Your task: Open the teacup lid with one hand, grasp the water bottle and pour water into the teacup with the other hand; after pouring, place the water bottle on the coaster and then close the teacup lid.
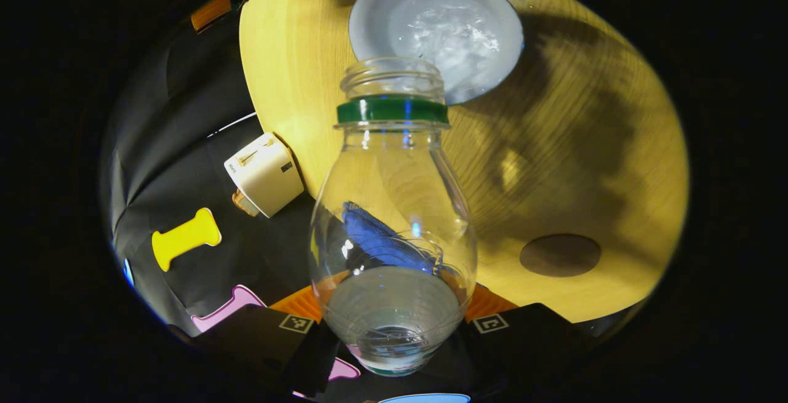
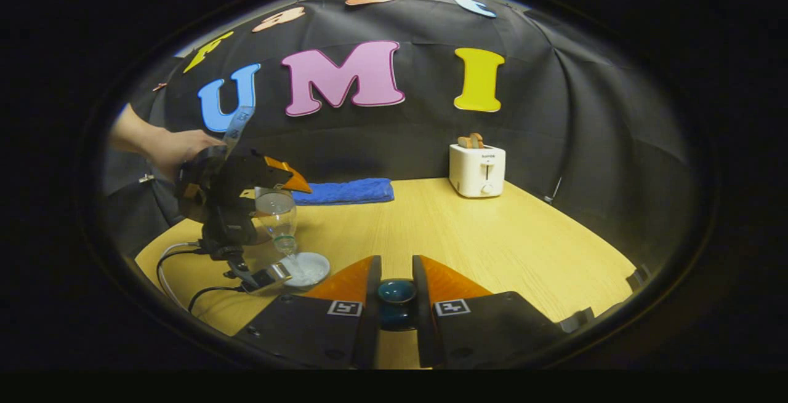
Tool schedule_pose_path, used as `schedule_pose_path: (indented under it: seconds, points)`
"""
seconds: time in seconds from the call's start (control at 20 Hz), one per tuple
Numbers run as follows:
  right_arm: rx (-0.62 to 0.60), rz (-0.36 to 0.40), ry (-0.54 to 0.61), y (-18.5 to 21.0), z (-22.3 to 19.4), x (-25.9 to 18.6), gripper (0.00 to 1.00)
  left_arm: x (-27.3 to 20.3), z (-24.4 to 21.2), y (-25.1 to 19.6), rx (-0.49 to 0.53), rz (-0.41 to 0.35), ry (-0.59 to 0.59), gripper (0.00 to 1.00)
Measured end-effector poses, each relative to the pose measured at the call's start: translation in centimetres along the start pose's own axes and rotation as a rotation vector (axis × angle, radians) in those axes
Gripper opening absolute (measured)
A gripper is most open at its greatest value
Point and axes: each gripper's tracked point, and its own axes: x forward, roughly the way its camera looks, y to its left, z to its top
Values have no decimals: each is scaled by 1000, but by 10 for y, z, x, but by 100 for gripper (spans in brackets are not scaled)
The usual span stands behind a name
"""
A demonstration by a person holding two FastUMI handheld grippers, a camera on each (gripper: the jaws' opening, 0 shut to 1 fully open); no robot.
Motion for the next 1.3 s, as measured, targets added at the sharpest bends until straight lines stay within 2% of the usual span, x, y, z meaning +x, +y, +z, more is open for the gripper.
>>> schedule_pose_path:
  seconds: [0.15, 0.2, 0.55, 1.15, 1.3]
  points:
    - [6, 5, 6, 2, -2, 2, 25, -2, -2, -1, 30, -20, 29, 78]
    - [11, 3, 8, 2, -2, 1, 28, -1, -5, -1, 37, -26, 37, 78]
    - [8, -10, 6, -1, 1, 3, 28, -5, -8, -3, 82, -66, 61, 78]
    - [4, -14, 29, -3, -3, 7, 28, -9, -2, -8, 50, -70, 48, 78]
    - [9, -13, 30, -3, -2, 7, 28, -10, 0, -8, 9, -58, 38, 78]
